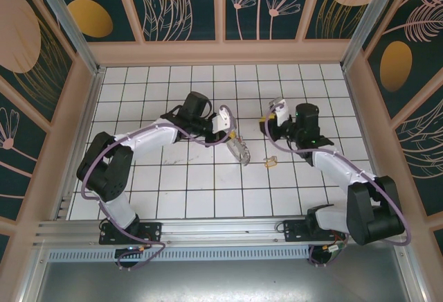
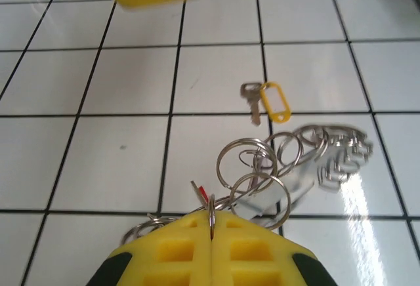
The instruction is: Put the keys on the keyring
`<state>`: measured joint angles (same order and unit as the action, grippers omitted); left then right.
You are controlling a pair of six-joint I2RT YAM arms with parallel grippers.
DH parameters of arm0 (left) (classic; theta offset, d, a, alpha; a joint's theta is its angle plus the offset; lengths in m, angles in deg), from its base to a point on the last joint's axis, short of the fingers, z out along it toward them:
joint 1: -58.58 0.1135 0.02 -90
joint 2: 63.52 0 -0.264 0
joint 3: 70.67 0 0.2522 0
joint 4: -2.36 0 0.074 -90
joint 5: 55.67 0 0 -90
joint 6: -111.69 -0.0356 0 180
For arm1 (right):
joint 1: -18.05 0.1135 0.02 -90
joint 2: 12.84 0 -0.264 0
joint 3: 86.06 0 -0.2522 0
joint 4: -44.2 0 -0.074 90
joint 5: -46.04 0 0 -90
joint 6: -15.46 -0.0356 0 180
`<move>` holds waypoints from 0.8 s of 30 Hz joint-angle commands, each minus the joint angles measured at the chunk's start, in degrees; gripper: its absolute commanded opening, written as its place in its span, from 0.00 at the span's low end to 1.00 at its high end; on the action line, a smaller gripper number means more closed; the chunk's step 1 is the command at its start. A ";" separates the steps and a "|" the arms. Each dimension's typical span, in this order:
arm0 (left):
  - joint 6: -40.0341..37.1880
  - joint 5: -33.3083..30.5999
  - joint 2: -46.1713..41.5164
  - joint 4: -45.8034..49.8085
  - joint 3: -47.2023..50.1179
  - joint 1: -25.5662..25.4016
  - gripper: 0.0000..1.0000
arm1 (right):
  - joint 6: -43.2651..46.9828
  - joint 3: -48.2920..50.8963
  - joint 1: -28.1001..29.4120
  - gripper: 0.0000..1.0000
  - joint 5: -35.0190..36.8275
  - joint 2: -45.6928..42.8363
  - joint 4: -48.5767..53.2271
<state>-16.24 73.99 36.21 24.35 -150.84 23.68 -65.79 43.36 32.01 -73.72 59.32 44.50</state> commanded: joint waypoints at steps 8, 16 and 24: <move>-9.80 -8.34 1.66 23.21 -12.06 -0.09 0.00 | -11.19 -2.16 -3.80 0.24 1.08 -0.18 2.90; -13.78 -16.28 4.08 36.78 -18.51 -0.11 0.00 | -11.57 -1.68 -3.85 0.24 0.72 0.09 2.91; -14.56 -16.03 6.97 37.97 -18.47 -1.42 0.00 | -12.37 -1.85 -3.83 0.24 0.75 0.53 3.57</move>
<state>-29.27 58.45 39.99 58.38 -168.72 23.40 -76.85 42.77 28.53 -72.67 59.32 47.43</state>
